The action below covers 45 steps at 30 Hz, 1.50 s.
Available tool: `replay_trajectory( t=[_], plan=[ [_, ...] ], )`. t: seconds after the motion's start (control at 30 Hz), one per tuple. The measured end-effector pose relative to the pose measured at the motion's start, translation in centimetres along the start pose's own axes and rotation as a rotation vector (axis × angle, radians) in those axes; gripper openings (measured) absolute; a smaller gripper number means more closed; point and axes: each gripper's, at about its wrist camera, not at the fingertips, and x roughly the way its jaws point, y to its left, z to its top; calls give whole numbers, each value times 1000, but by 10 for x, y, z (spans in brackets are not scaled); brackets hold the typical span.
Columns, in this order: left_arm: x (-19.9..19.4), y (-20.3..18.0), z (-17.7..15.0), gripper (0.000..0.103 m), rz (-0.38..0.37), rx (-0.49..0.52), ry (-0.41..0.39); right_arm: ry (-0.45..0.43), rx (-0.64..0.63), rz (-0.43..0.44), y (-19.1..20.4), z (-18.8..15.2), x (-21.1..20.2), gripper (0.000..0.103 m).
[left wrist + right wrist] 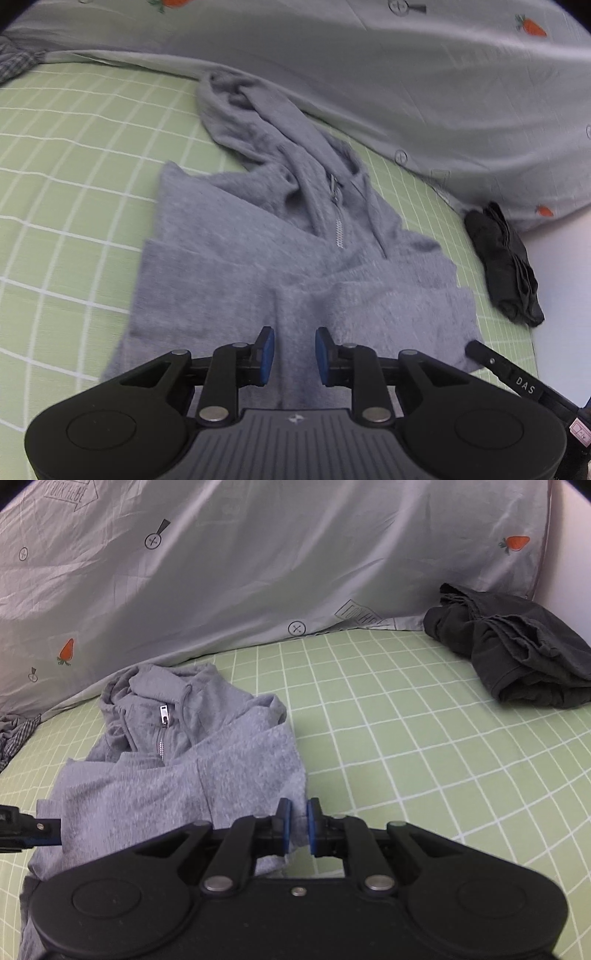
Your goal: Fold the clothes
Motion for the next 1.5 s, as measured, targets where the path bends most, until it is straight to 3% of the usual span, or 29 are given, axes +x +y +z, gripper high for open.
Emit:
replay_trajectory(
  t=[0.2, 0.37, 0.4, 0.43, 0.47, 0.5, 0.63, 0.87, 0.97, 1.07, 1.2, 1.3, 1.43, 1.5],
  plan=[
    [11, 2, 0, 40, -16, -30, 25, 17, 2, -2, -1, -2, 4, 10],
    [17, 7, 0, 38, -59, -73, 34, 34, -1, 0, -1, -4, 8, 10],
    [18, 6, 0, 34, -69, -73, 37, 35, -3, 0, 0, -4, 9, 10],
    [18, 6, 0, 12, -73, -72, 39, 36, -4, 0, 0, -4, 9, 10],
    [18, 5, 0, 2, -72, -70, 39, 38, -6, 0, 0, -4, 9, 10],
    [17, 4, 0, 3, -66, -66, 30, 35, -5, 0, 0, -4, 9, 10],
    [-1, 4, 2, 2, -19, -51, -45, 14, -5, -5, 1, -3, 5, 10],
    [-75, 7, 25, 2, 104, -7, -246, -86, -21, 39, 11, 13, -23, 10],
    [-92, 8, 33, 2, 196, 50, -290, -126, -61, 59, 22, 18, -34, 1],
    [-81, 17, 34, 2, 248, 55, -263, -124, -85, 70, 29, 20, -33, 1],
    [-50, 33, 25, 3, 336, 40, -174, -12, -43, 84, 25, 9, -11, 1],
    [-42, 47, 17, 5, 341, -16, -144, 25, -49, 84, 26, 3, -6, 4],
    [-41, 55, 13, 16, 380, -13, -128, 41, -62, 72, 29, 3, -1, 8],
    [-44, 60, 13, 24, 373, -36, -133, 48, -72, 60, 30, 3, 1, 15]
  ],
)
